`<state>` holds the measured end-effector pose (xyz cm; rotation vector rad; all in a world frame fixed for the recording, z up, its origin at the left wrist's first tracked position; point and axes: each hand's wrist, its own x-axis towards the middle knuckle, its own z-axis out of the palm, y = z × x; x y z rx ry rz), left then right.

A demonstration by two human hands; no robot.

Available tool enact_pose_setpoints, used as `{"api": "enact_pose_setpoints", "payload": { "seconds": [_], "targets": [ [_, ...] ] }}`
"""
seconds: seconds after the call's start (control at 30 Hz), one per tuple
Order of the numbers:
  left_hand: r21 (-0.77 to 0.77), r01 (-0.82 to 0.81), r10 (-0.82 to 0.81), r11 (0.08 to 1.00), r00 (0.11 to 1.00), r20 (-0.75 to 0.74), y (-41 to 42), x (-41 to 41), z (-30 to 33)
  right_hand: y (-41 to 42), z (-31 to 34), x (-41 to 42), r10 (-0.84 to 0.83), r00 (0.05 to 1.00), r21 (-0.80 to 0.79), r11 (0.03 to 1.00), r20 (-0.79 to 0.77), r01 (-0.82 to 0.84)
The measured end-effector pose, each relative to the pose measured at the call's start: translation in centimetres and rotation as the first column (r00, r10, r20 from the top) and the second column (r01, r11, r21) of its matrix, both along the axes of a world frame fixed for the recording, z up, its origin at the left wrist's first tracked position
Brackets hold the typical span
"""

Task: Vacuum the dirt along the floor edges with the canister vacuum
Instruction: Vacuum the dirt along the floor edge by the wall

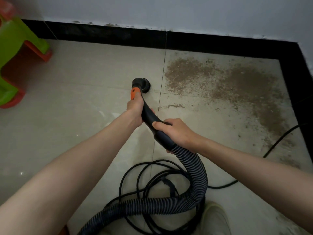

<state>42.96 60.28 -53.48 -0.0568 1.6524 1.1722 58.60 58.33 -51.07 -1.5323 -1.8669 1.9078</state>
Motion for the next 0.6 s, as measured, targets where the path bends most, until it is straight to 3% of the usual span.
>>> {"api": "enact_pose_setpoints", "payload": {
  "seconds": [0.13, 0.33, 0.6],
  "targets": [
    [-0.084, -0.042, 0.041, 0.996, 0.999, -0.016, -0.7, 0.3, -0.5, -1.3, -0.1, 1.6, 0.101, 0.990, 0.096, 0.989, 0.094, -0.110],
    [-0.147, -0.101, 0.099, 0.984, 0.995, -0.021, -4.4, 1.7, -0.5, -3.7, 0.5, 3.3, 0.190, 0.975, 0.076, 0.977, 0.119, -0.200],
    [-0.125, -0.275, 0.267, 0.953, 0.961, -0.079, -8.7, -1.0, -1.1, -4.2, -0.7, 0.8, 0.421, 0.899, 0.094, 0.897, 0.119, -0.433]
  ]
}}
